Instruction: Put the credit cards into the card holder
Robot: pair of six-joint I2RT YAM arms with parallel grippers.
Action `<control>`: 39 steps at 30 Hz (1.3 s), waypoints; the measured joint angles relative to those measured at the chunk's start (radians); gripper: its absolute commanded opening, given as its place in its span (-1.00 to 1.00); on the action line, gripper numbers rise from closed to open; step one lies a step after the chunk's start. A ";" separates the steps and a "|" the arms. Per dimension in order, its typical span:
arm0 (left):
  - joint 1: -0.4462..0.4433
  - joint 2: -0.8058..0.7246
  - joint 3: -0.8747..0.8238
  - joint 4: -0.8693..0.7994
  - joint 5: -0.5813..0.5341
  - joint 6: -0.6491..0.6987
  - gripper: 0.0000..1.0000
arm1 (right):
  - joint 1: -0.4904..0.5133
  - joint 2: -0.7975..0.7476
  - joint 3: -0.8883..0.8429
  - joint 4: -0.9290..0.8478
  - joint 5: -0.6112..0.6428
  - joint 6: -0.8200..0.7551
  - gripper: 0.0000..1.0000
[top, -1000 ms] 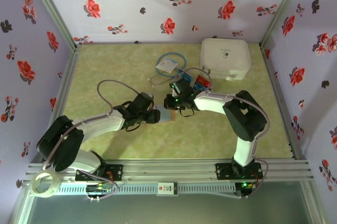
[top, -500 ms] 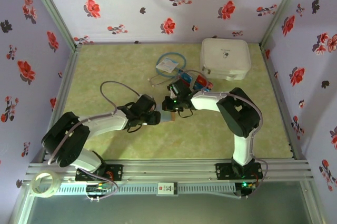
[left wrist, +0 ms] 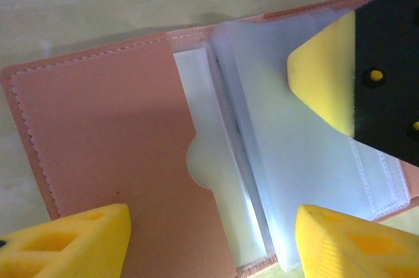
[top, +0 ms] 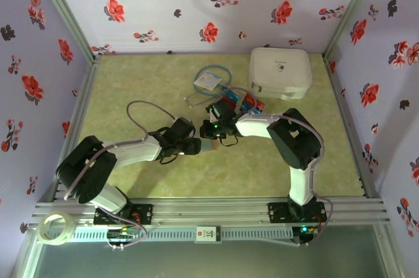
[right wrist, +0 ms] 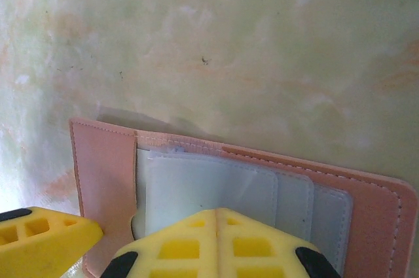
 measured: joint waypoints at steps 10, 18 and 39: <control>0.000 0.012 -0.009 0.031 -0.019 0.000 0.27 | 0.006 0.007 0.002 0.011 -0.001 0.003 -0.74; -0.001 0.024 -0.027 0.077 -0.050 0.004 0.10 | 0.005 0.002 0.021 0.010 -0.007 0.011 -0.23; -0.007 0.045 -0.028 0.109 -0.081 0.005 0.06 | -0.053 -0.121 -0.064 0.039 0.031 0.053 0.03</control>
